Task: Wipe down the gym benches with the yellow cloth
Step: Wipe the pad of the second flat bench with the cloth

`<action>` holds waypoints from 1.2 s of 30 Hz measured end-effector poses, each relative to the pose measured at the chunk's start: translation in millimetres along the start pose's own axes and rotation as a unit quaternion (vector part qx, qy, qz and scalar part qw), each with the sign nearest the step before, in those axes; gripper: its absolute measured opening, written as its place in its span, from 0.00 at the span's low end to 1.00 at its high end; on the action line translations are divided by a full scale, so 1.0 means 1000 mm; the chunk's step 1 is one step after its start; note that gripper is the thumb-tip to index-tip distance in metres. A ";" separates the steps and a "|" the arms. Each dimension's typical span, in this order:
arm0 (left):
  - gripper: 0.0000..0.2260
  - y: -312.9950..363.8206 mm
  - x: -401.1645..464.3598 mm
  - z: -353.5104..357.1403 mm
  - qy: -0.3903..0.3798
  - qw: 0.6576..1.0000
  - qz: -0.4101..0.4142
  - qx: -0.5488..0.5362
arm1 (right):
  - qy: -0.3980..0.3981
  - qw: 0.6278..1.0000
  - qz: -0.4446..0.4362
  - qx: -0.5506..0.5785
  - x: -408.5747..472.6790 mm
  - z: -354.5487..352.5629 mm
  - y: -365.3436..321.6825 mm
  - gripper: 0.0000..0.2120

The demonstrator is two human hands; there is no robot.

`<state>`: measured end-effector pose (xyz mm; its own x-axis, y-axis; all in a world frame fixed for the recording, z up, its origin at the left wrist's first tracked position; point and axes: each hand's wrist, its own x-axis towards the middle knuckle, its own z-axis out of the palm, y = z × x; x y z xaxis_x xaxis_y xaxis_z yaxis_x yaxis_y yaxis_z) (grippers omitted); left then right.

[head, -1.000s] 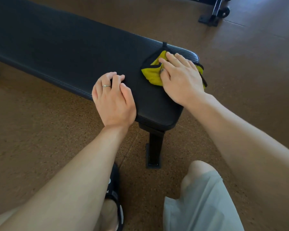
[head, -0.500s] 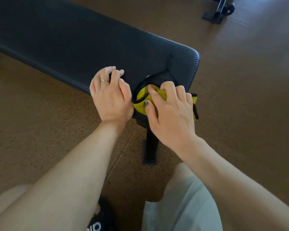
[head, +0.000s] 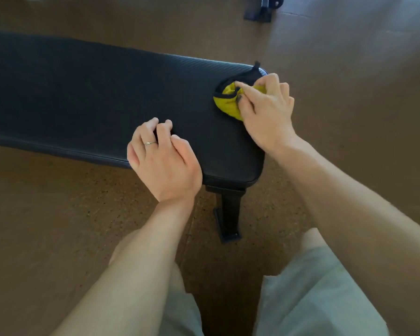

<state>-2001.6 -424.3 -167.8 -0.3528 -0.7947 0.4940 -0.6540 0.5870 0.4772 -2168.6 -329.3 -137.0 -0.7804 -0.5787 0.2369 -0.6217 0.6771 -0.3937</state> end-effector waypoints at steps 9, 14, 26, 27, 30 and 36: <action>0.16 -0.001 0.001 -0.009 -0.060 0.998 0.000 0.006 | 0.045 0.990 0.129 0.043 -0.118 -0.007 -0.058 0.19; 0.15 -0.002 0.001 -0.010 -0.079 0.997 0.015 -0.001 | 0.072 0.981 0.151 0.094 -0.073 -0.001 -0.039 0.17; 0.09 0.002 0.047 -0.037 -0.181 0.981 0.058 -0.048 | 0.061 0.983 0.131 0.115 -0.090 -0.008 -0.040 0.17; 0.08 0.002 0.063 -0.037 -0.168 0.982 0.068 -0.047 | 0.054 0.984 0.123 0.119 -0.094 -0.009 -0.039 0.17; 0.09 -0.007 0.091 -0.025 -0.169 0.979 0.109 -0.016 | 0.049 0.987 0.104 0.110 -0.058 -0.006 -0.022 0.17; 0.11 -0.015 0.081 -0.010 -0.194 0.973 0.127 0.013 | 0.040 0.991 0.128 0.029 0.073 0.012 0.004 0.17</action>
<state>-2013.3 -496.1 -127.6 -0.7277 -0.6264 0.2795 -0.5276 0.7715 0.3556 -2227.4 -374.2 -132.0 -0.9163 -0.3522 0.1905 -0.3993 0.7684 -0.5001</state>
